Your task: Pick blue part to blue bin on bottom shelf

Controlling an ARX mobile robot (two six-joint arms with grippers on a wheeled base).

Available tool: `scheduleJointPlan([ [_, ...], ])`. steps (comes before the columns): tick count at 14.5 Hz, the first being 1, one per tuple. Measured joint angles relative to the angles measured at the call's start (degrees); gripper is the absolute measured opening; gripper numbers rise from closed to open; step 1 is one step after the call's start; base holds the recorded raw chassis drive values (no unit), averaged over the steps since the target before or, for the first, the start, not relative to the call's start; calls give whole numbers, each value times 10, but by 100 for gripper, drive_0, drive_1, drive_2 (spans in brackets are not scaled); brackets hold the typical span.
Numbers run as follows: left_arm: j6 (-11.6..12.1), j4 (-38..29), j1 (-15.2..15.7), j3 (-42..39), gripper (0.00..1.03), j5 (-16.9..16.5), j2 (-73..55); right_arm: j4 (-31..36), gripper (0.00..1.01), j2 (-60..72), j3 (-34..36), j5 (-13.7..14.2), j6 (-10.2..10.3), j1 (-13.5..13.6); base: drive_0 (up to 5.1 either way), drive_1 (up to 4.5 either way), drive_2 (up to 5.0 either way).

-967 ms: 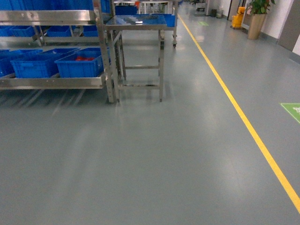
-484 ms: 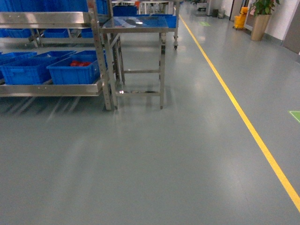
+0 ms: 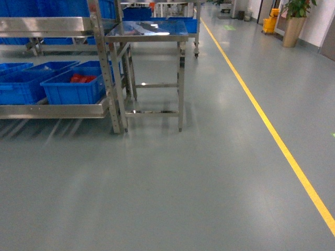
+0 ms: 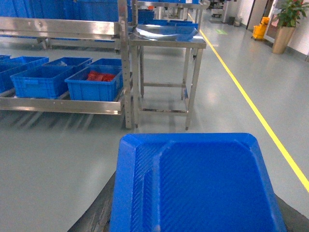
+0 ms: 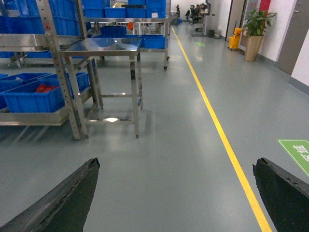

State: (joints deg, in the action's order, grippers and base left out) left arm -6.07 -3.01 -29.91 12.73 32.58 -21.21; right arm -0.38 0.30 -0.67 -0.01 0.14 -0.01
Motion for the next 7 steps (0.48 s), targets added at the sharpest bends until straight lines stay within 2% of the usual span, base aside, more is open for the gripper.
scheduleJointPlan([
  [7, 0, 2, 0, 0, 43, 0, -1, 2, 98, 0, 0, 0, 0, 0, -8, 426, -441],
])
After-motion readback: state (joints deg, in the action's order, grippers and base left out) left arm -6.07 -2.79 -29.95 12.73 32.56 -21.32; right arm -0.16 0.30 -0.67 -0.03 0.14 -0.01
